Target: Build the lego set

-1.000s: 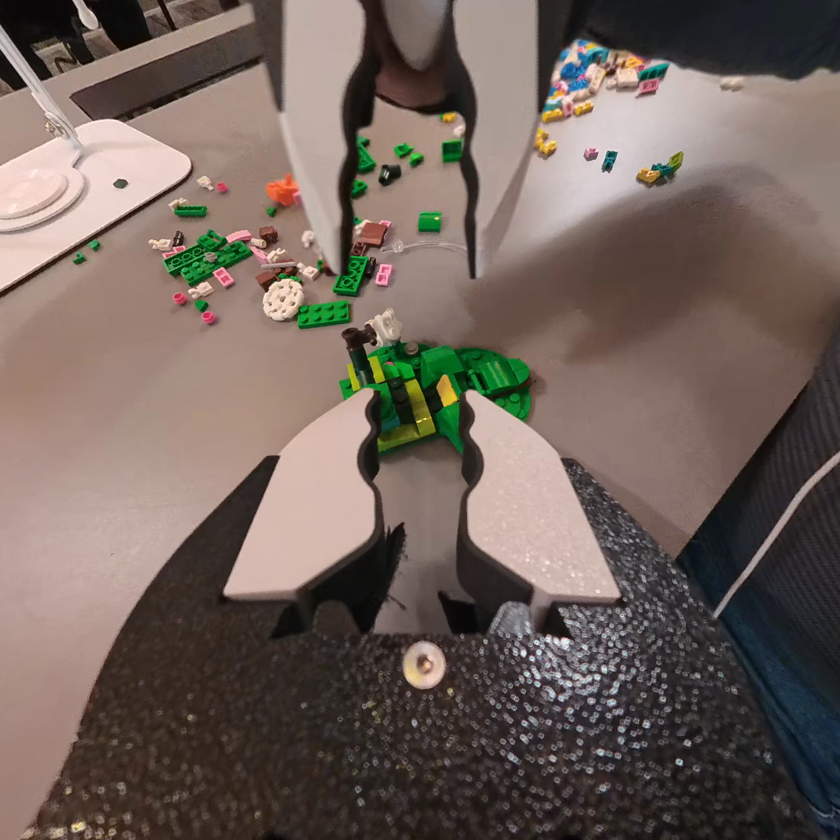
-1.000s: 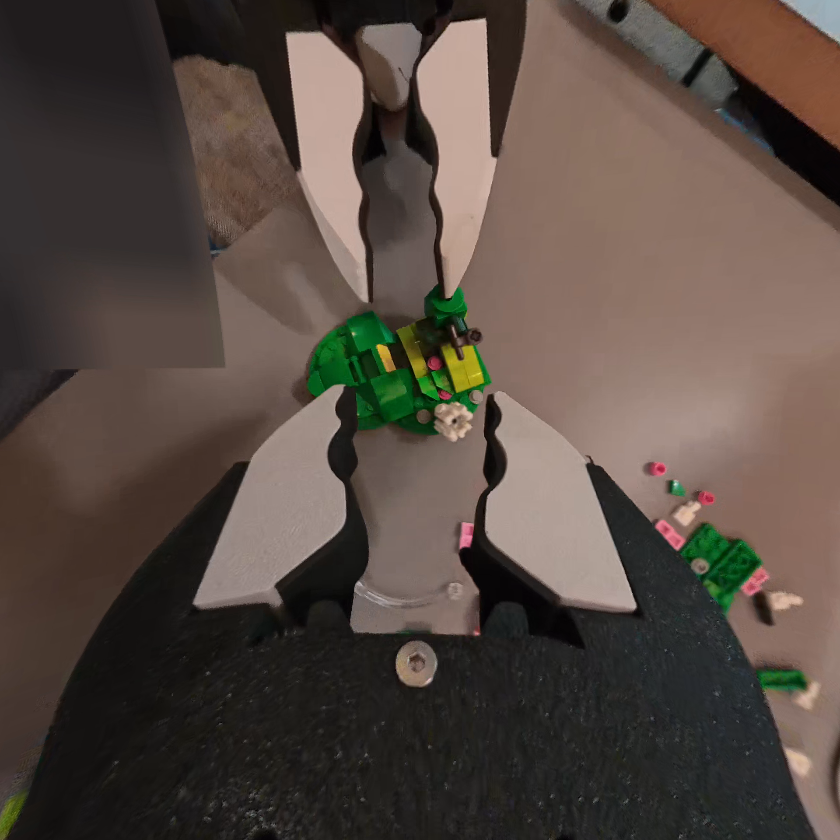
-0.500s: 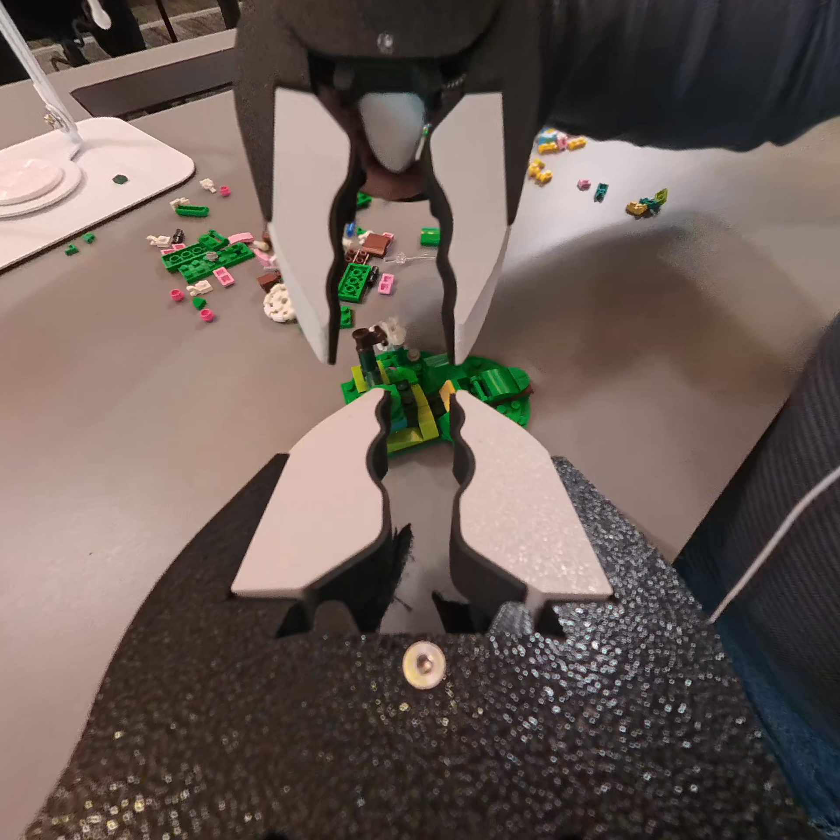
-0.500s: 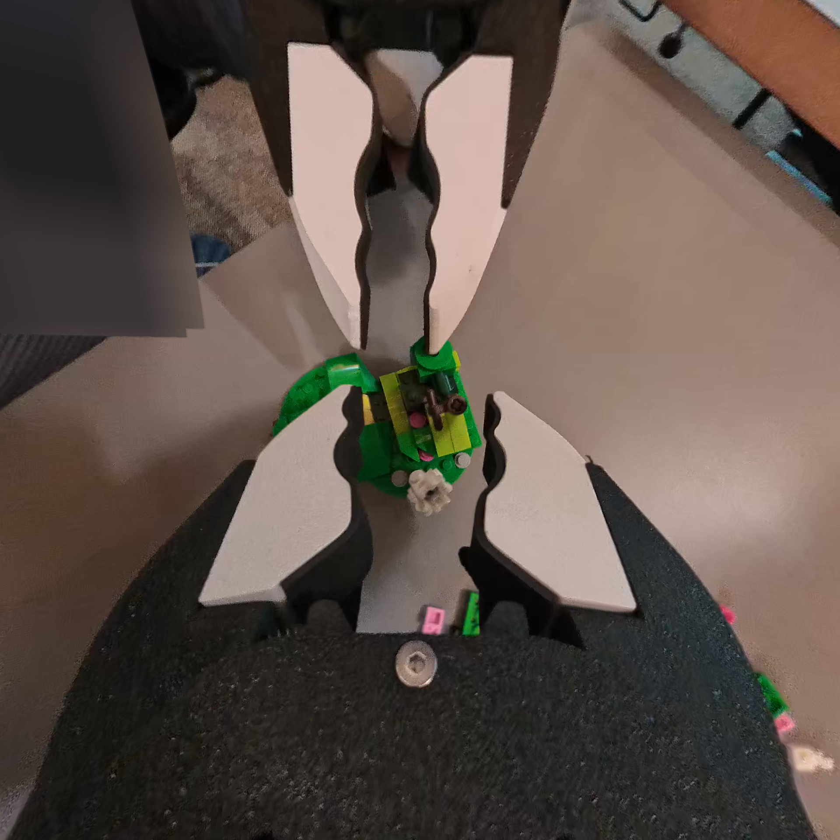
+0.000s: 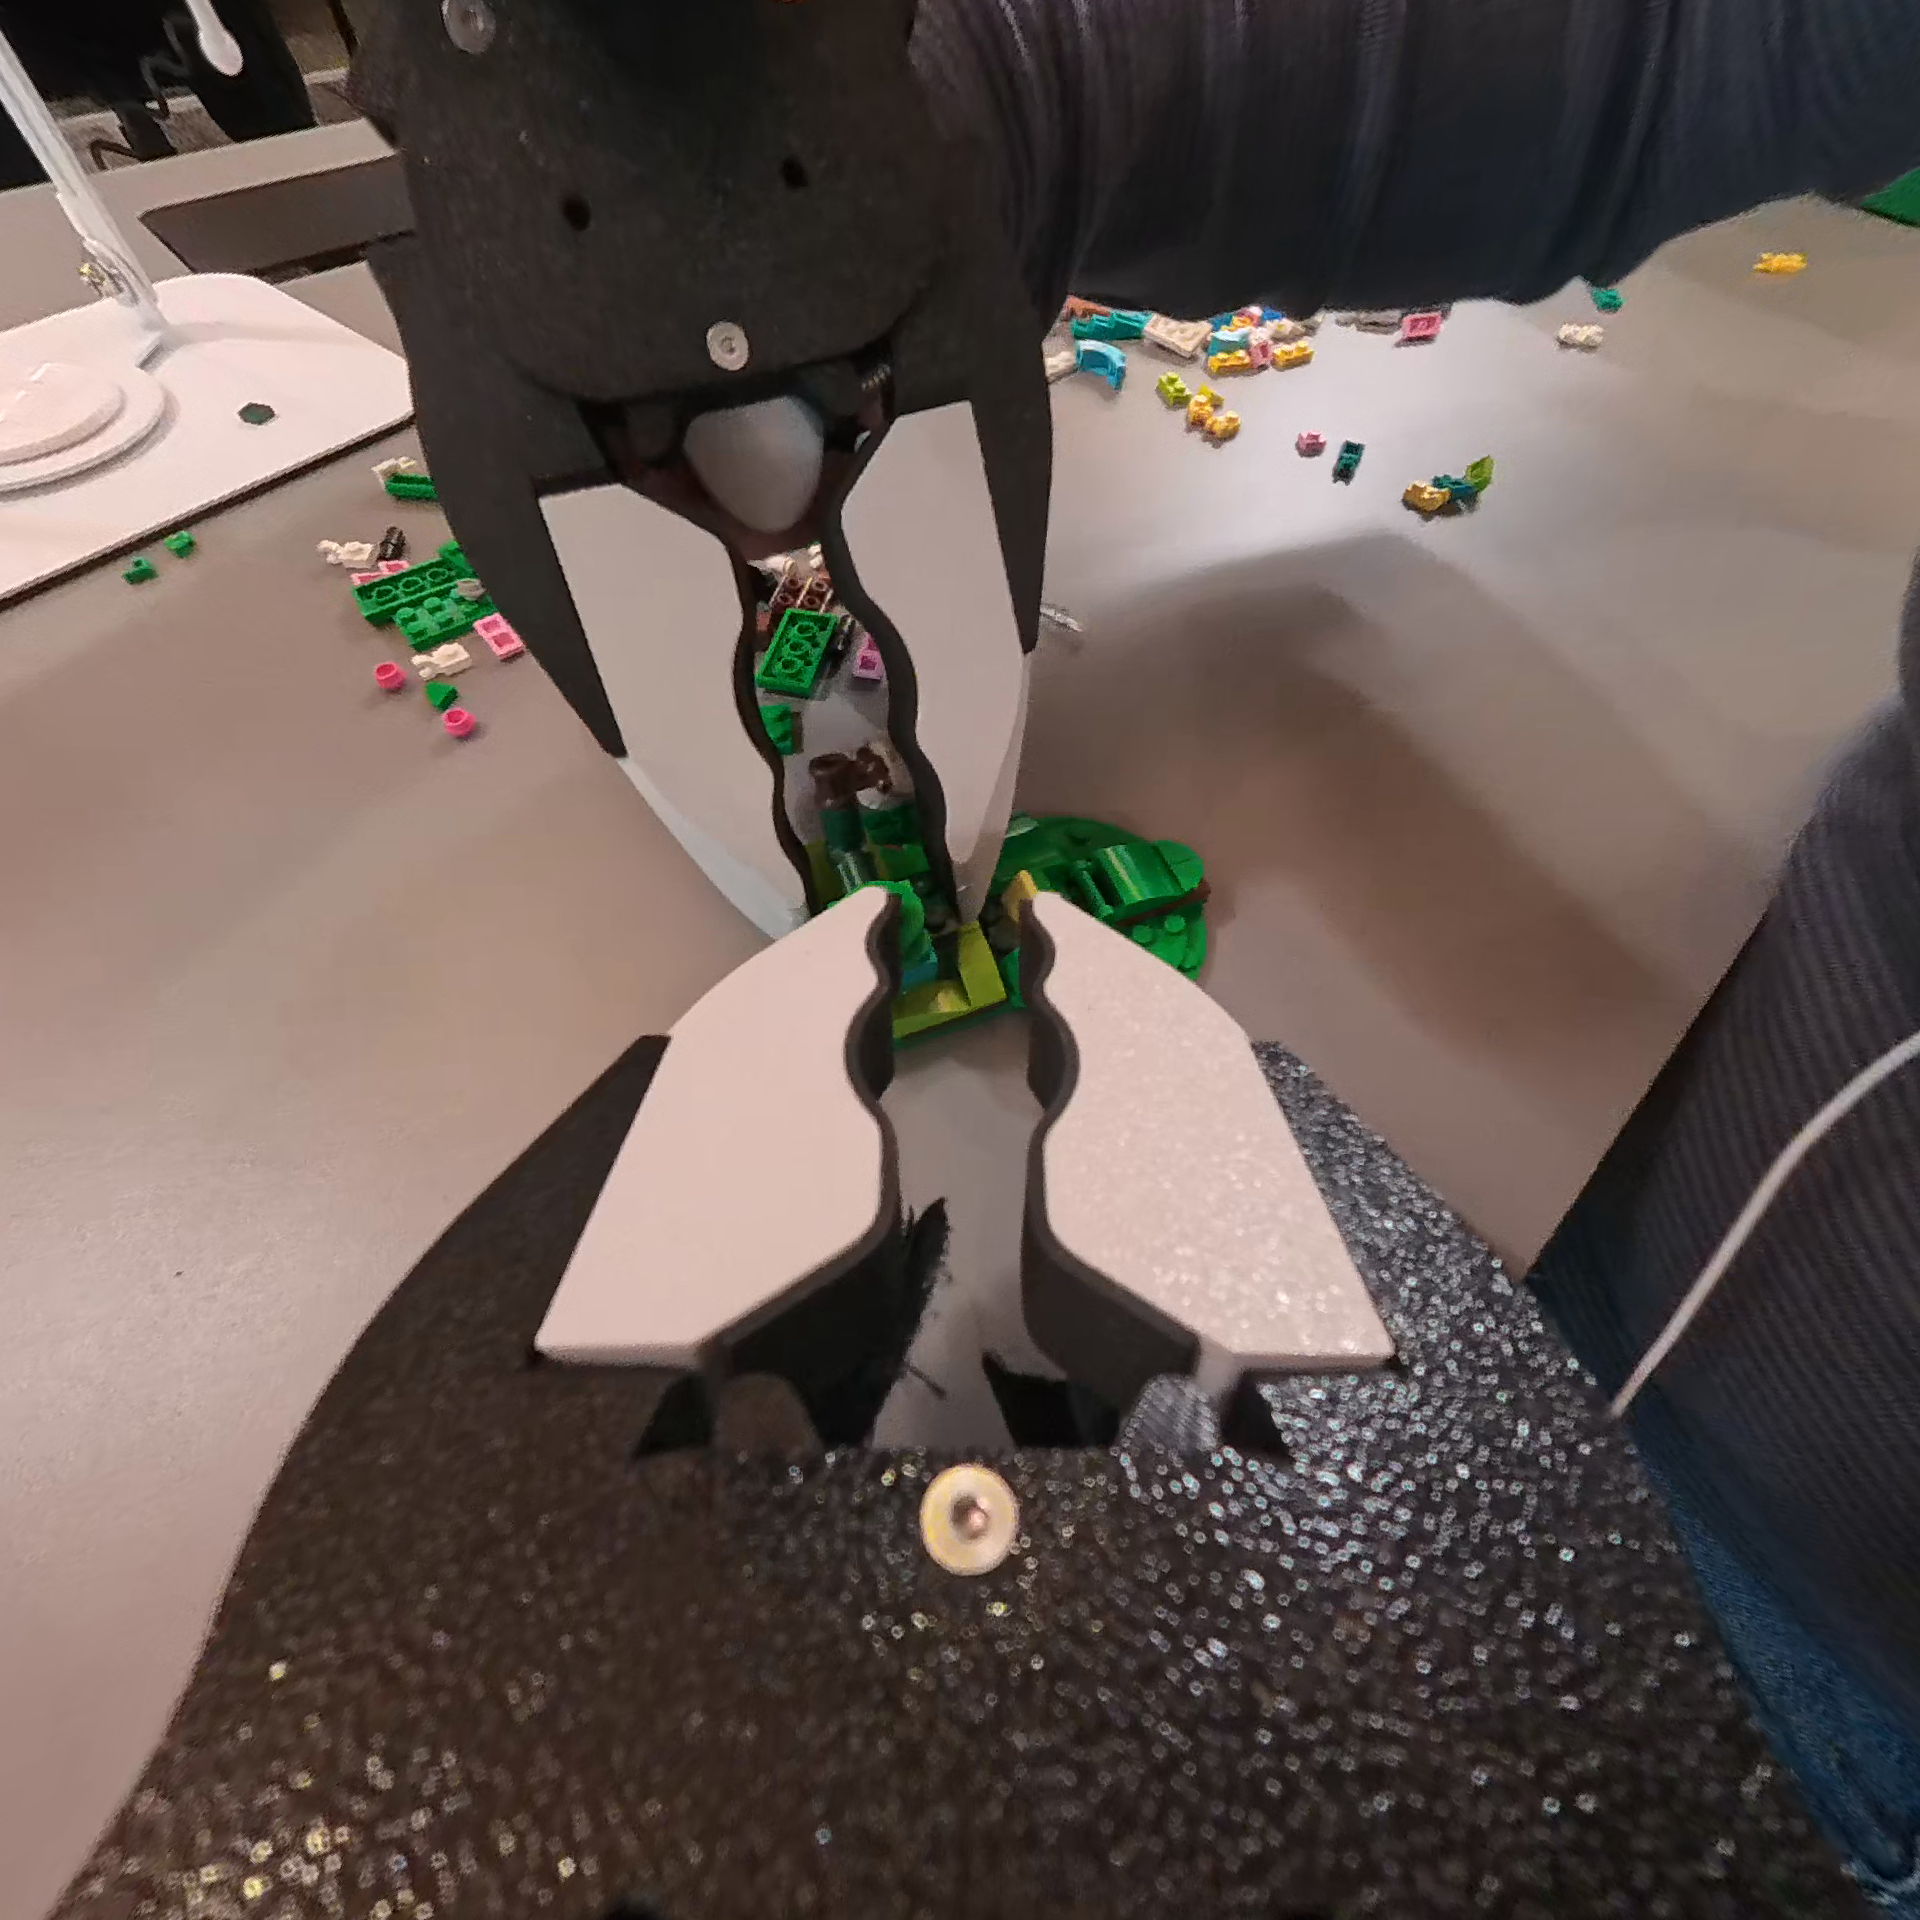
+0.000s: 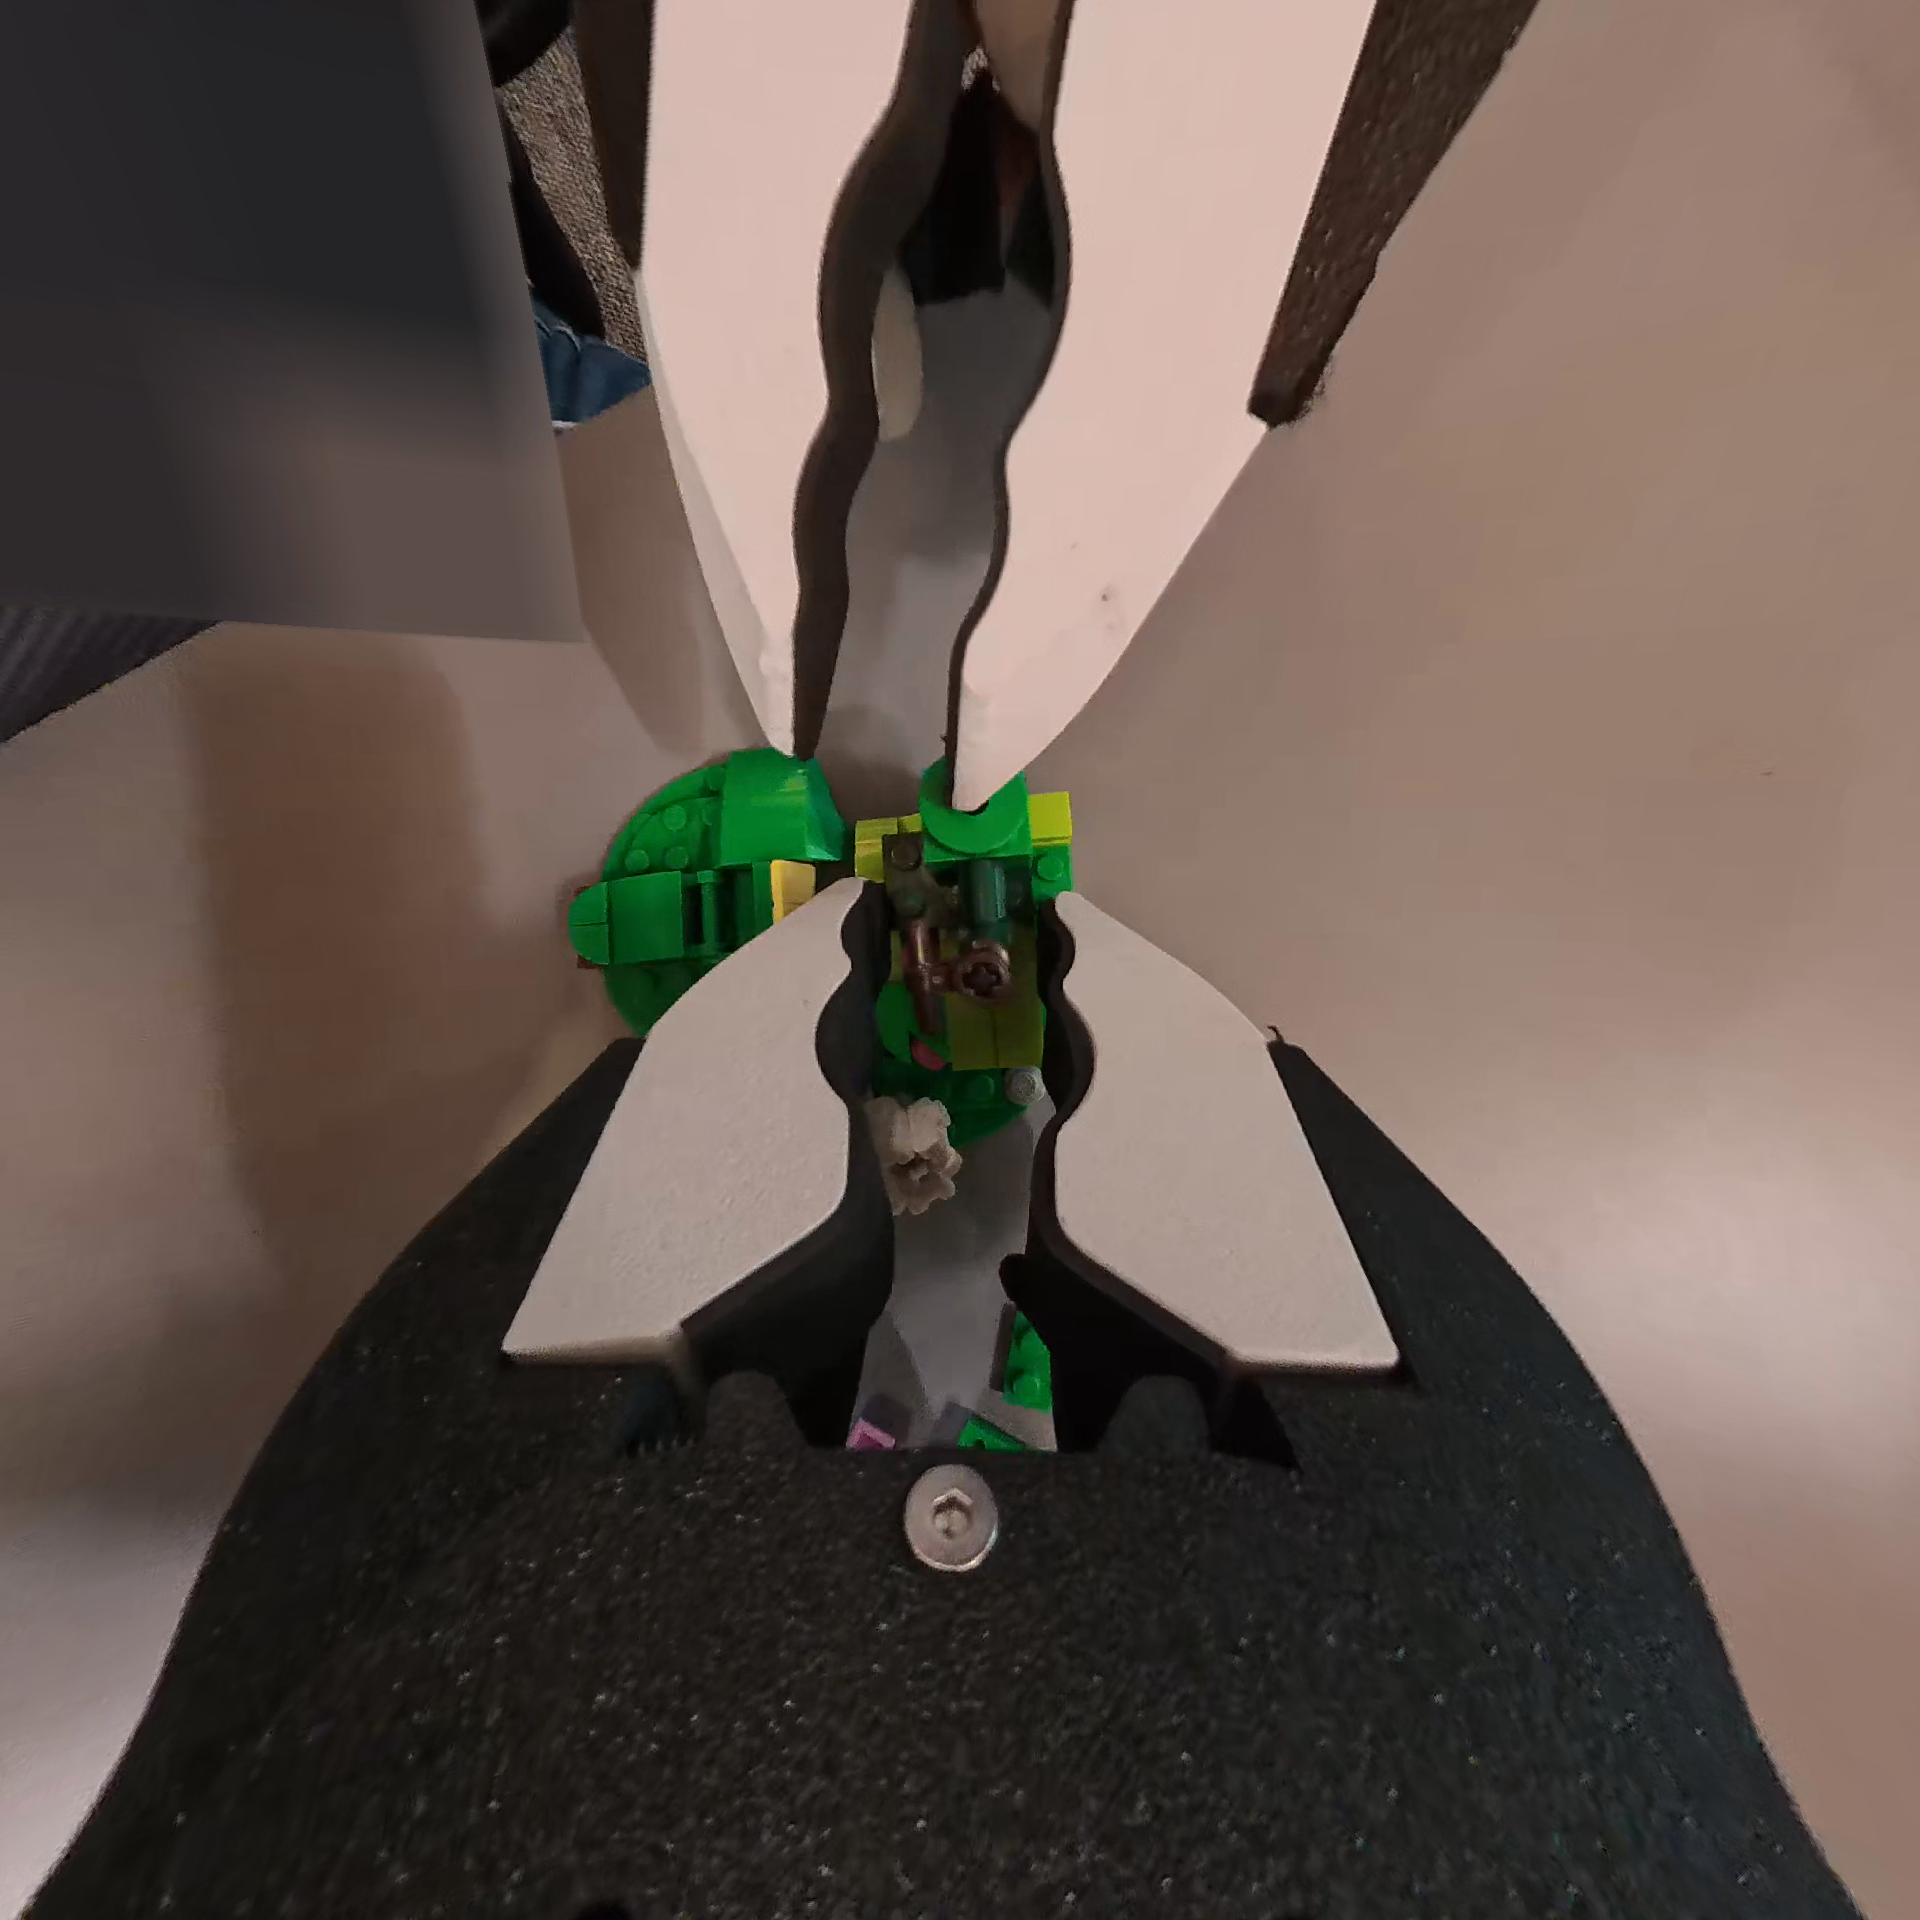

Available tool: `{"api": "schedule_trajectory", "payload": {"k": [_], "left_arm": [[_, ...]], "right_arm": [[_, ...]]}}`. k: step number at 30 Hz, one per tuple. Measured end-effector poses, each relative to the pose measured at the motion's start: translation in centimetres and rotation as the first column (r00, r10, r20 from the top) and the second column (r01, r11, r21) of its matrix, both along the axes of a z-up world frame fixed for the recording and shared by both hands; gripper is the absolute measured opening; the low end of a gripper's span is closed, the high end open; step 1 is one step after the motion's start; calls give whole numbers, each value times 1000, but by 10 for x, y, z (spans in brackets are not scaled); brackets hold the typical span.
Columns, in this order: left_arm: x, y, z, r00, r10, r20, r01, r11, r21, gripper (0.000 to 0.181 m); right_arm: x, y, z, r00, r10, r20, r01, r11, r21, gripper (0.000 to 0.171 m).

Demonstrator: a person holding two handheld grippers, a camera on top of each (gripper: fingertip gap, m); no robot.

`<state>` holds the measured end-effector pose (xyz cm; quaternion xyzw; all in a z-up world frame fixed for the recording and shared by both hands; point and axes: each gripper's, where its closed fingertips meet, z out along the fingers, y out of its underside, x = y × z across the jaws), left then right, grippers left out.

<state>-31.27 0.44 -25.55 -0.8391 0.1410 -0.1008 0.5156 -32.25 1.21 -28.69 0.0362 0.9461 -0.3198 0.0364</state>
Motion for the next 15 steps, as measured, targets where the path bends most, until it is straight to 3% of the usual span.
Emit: {"api": "schedule_trajectory", "payload": {"k": [15], "left_arm": [[2,-1,1,999,-21,39,21,1000,11,23]], "right_arm": [[3,-2,-2,999,-8,35,9,1000,-13,27]]}}
